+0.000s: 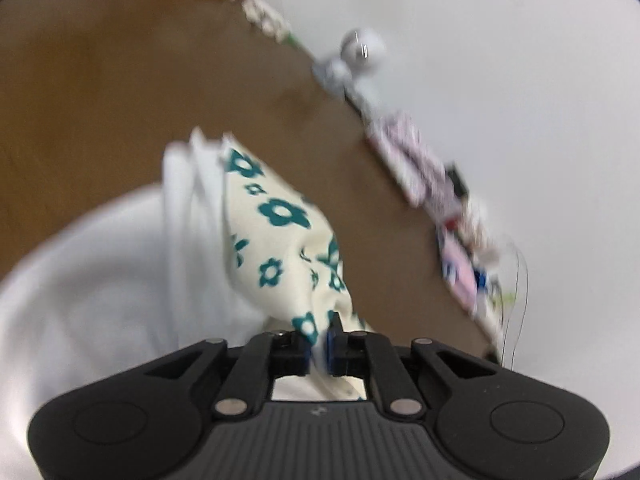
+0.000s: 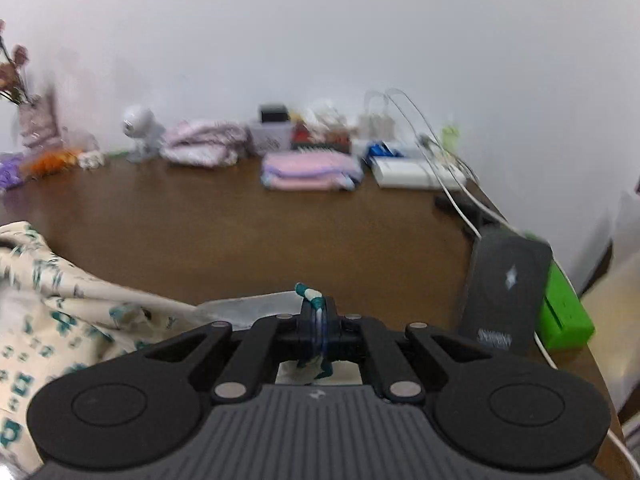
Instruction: Fold clothes
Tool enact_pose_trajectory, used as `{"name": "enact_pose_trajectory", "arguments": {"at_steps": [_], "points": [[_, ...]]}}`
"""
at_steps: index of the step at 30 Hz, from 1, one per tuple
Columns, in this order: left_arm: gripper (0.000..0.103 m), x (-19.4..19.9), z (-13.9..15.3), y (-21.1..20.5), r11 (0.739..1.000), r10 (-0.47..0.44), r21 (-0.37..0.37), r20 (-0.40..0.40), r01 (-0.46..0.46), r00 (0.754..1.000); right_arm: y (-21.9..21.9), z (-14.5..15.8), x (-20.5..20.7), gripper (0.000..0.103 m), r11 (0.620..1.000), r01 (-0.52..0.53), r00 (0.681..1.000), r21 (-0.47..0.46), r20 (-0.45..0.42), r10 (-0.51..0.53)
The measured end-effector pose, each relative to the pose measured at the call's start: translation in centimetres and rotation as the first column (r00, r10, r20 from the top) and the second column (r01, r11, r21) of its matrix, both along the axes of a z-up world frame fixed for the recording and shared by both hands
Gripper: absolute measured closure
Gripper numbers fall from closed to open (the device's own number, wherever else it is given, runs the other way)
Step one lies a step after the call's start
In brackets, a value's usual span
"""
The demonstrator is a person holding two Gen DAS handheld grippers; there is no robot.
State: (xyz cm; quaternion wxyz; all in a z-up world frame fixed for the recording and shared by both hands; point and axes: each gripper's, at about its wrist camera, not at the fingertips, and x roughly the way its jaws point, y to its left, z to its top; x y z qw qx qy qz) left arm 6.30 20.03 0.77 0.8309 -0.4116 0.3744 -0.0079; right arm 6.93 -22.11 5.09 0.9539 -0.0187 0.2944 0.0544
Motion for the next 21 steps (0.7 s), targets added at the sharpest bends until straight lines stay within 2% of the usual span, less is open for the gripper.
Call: {"name": "enact_pose_trajectory", "arguments": {"at_steps": [2, 4, 5, 6, 7, 8, 9, 11, 12, 14, 15, 16, 17, 18, 19, 21], "points": [[0.088, -0.8, 0.1, -1.0, 0.998, -0.058, 0.008, -0.018, 0.058, 0.998, -0.2, -0.3, -0.3, 0.1, 1.0, 0.016, 1.0, -0.009, -0.008, -0.016], [0.065, -1.4, 1.0, -1.3, 0.994, -0.094, 0.047, -0.008, 0.094, 0.996, -0.4, -0.4, -0.4, 0.098, 1.0, 0.022, 1.0, -0.021, -0.021, -0.023], [0.059, -1.7, 1.5, -1.2, 0.992, -0.099, 0.074, 0.002, 0.099, 0.995, -0.5, -0.4, -0.6, 0.093, 0.999, 0.022, 0.999, -0.023, -0.025, -0.023], [0.051, -1.6, 2.0, -0.8, 0.99, -0.087, 0.109, 0.015, 0.085, 0.996, -0.7, -0.3, -0.8, 0.082, 1.0, 0.021, 0.999, -0.02, -0.025, -0.022], [0.048, -1.4, 2.4, 0.0, 0.988, -0.061, 0.143, 0.022, 0.058, 0.998, -0.9, -0.2, -1.0, 0.074, 1.0, 0.02, 0.999, -0.017, -0.025, -0.021], [0.045, -1.2, 2.6, 0.7, 0.985, -0.038, 0.17, 0.017, 0.035, 0.999, -1.1, 0.0, -1.4, 0.06, 1.0, 0.015, 1.0, -0.006, -0.018, -0.016], [0.038, -0.7, 2.7, 1.4, 0.98, -0.022, 0.199, 0.01, 0.019, 1.0, -1.4, 0.4, -1.8, 0.056, 1.0, 0.007, 1.0, 0.021, -0.006, -0.006], [0.037, 1.2, 2.6, 2.2, 0.961, -0.042, 0.273, -0.016, 0.045, 0.999, -2.0, 1.4, -2.5, 0.055, 0.996, -0.014, 1.0, 0.088, 0.017, 0.012], [0.038, 2.3, 2.4, 2.3, 0.955, -0.069, 0.287, -0.036, 0.076, 0.997, -2.2, 1.6, -2.4, 0.052, 0.994, -0.016, 1.0, 0.11, 0.019, 0.014], [0.039, 4.0, 1.6, 2.5, 0.964, -0.089, 0.247, -0.069, 0.103, 0.994, -2.4, 1.7, -1.9, 0.051, 0.991, -0.012, 1.0, 0.131, 0.009, 0.011], [0.052, 4.1, 1.4, 2.5, 0.964, -0.095, 0.242, -0.063, 0.107, 0.994, -2.5, 1.4, -1.3, 0.051, 0.99, -0.01, 1.0, 0.139, -0.009, 0.011], [0.086, 4.2, 1.3, 2.4, 0.965, -0.1, 0.238, -0.057, 0.111, 0.993, -2.5, 0.8, -0.6, 0.051, 0.989, -0.006, 0.999, 0.146, -0.035, 0.012], [0.097, 4.4, 1.1, 2.4, 0.965, -0.106, 0.234, -0.051, 0.115, 0.993, -2.5, 0.3, 0.1, 0.059, 0.988, -0.003, 0.998, 0.153, -0.061, 0.012], [0.096, 4.5, 1.0, 2.4, 0.966, -0.112, 0.229, -0.045, 0.119, 0.993, -2.4, -0.4, 0.9, 0.086, 0.985, -0.008, 0.996, 0.171, -0.088, 0.024], [0.096, 4.6, 0.8, 2.4, 0.967, -0.117, 0.225, -0.039, 0.123, 0.992, -2.3, -1.0, 1.6, 0.097, 0.98, -0.02, 0.992, 0.198, -0.116, 0.043], [0.096, 4.0, 0.5, 3.0, 0.974, -0.083, 0.211, -0.015, 0.084, 0.996, -1.5, -1.7, 2.8, 0.099, 0.981, -0.026, 0.992, 0.19, -0.119, 0.05]]}}
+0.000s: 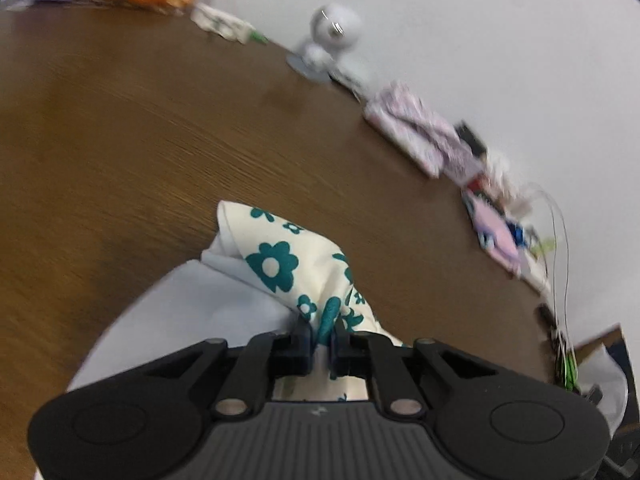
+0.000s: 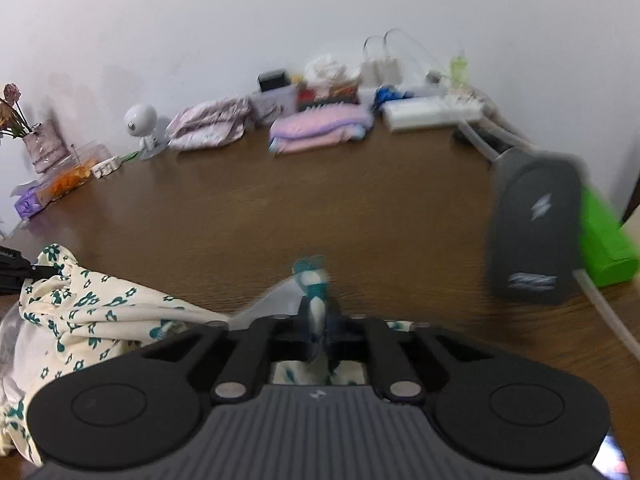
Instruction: Fold clothes
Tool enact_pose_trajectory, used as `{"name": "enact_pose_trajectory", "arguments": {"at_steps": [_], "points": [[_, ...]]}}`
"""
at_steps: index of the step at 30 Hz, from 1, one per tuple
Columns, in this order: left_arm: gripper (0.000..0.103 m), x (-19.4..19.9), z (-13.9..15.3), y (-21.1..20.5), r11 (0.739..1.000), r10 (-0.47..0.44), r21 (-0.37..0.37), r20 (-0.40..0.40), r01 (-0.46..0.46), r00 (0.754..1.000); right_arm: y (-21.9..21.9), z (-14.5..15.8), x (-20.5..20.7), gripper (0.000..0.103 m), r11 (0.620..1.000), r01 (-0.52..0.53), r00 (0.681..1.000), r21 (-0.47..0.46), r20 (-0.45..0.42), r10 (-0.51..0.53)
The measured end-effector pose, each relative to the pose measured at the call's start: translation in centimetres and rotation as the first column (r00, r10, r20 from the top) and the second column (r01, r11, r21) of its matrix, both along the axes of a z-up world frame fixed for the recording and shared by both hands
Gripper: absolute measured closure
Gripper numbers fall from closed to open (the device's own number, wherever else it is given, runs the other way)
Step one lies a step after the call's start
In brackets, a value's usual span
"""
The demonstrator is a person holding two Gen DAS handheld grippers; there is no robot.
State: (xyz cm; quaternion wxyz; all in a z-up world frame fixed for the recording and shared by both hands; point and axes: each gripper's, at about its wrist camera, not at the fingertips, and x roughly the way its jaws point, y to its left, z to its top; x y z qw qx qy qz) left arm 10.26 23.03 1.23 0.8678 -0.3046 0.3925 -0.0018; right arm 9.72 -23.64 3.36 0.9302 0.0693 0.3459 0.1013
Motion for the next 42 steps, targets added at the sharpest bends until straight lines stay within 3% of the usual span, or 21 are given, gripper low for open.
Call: {"name": "enact_pose_trajectory", "arguments": {"at_steps": [3, 6, 10, 11, 12, 14, 15, 17, 19, 20, 23, 25, 26, 28, 29, 30, 33, 36, 38, 41, 42], "points": [[0.096, -1.6, -0.5, 1.9, 0.994, 0.101, -0.045, 0.019, -0.1, 0.995, 1.4, 1.0, 1.2, 0.099, 0.999, 0.021, 0.997, -0.045, 0.074, -0.017], [0.087, -2.2, -0.8, 2.6, 0.987, 0.148, -0.061, 0.01, -0.148, 0.989, 2.8, 1.5, 3.0, 0.098, 0.997, 0.012, 0.996, -0.072, 0.088, -0.005], [0.072, -5.5, 2.1, 2.9, 0.988, 0.152, 0.006, 0.085, -0.153, 0.985, 4.0, 3.0, 3.1, 0.085, 0.995, 0.011, 0.991, -0.104, 0.132, 0.002], [0.069, -6.3, 3.2, 2.6, 0.989, 0.139, 0.041, 0.109, -0.145, 0.984, 4.0, 3.8, 2.1, 0.066, 0.994, 0.014, 0.985, -0.104, 0.173, 0.004], [0.065, -7.0, 4.2, 2.2, 0.989, 0.114, 0.078, 0.134, -0.125, 0.984, 3.9, 4.5, 1.1, 0.056, 0.996, 0.007, 0.98, -0.094, 0.2, 0.012], [0.058, -7.2, 6.0, -0.1, 0.986, -0.053, 0.165, 0.163, 0.026, 0.985, 3.7, 5.6, -0.3, 0.056, 0.998, -0.039, 0.975, -0.046, 0.215, 0.048], [0.054, -7.1, 6.4, -1.9, 0.971, -0.154, 0.209, 0.168, 0.117, 0.974, 3.7, 5.6, -0.3, 0.056, 0.996, -0.089, 0.978, 0.005, 0.189, 0.087], [0.047, -6.7, 6.2, -5.5, 0.903, -0.345, 0.32, 0.145, 0.286, 0.927, 4.2, 4.9, 0.3, 0.057, 0.977, -0.183, 0.978, 0.104, 0.125, 0.17], [0.047, -6.1, 5.3, -9.0, 0.789, -0.512, 0.439, 0.083, 0.43, 0.855, 5.4, 3.6, 1.5, 0.057, 0.96, -0.23, 0.973, 0.16, 0.058, 0.224], [0.047, -5.9, 4.5, -10.0, 0.735, -0.552, 0.489, 0.03, 0.47, 0.833, 5.8, 2.8, 2.4, 0.057, 0.956, -0.227, 0.974, 0.184, 0.019, 0.227], [0.052, -4.6, 1.7, -11.4, 0.632, -0.587, 0.555, -0.115, 0.541, 0.802, 6.2, 0.5, 5.1, 0.057, 0.944, -0.164, 0.974, 0.285, -0.106, 0.201], [0.07, -3.8, 0.9, -10.6, 0.64, -0.568, 0.544, -0.14, 0.542, 0.811, 6.0, -0.3, 6.4, 0.057, 0.934, -0.117, 0.974, 0.336, -0.147, 0.174], [0.073, -3.4, 0.8, -10.1, 0.654, -0.562, 0.532, -0.134, 0.537, 0.817, 5.9, -0.6, 7.1, 0.058, 0.932, -0.097, 0.974, 0.348, -0.159, 0.161], [0.097, -3.0, 1.0, -9.4, 0.67, -0.56, 0.517, -0.121, 0.533, 0.82, 6.1, -1.2, 8.2, 0.071, 0.933, -0.066, 0.973, 0.354, -0.183, 0.138], [0.099, -2.9, 1.1, -9.3, 0.672, -0.557, 0.52, -0.113, 0.527, 0.823, 6.2, -1.5, 8.8, 0.095, 0.934, -0.052, 0.972, 0.355, -0.195, 0.128], [0.099, -2.7, 1.4, -9.2, 0.685, -0.544, 0.524, -0.094, 0.506, 0.834, 6.3, -2.0, 9.3, 0.099, 0.933, -0.044, 0.973, 0.356, -0.198, 0.122], [0.1, -2.2, 2.2, -8.8, 0.724, -0.502, 0.529, -0.036, 0.442, 0.864, 6.5, -1.6, 9.6, 0.101, 0.922, -0.061, 0.986, 0.383, -0.118, 0.115], [0.1, -0.4, 2.7, -8.2, 0.795, -0.417, 0.488, 0.009, 0.36, 0.909, 6.6, -0.7, 10.1, 0.101, 0.911, -0.076, 0.992, 0.404, -0.065, 0.111], [0.1, 1.0, 2.8, -7.8, 0.823, -0.369, 0.472, 0.022, 0.315, 0.929, 6.9, -0.3, 10.6, 0.1, 0.923, -0.085, 0.991, 0.375, -0.062, 0.117], [0.098, 2.9, 2.7, -8.1, 0.837, -0.341, 0.466, 0.037, 0.286, 0.939, 7.6, 0.0, 10.7, 0.09, 0.95, -0.112, 0.988, 0.291, -0.074, 0.139], [0.095, 3.3, 2.5, -8.2, 0.838, -0.338, 0.468, 0.038, 0.282, 0.941, 7.8, 0.1, 10.4, 0.081, 0.956, -0.122, 0.987, 0.268, -0.071, 0.145]]}}
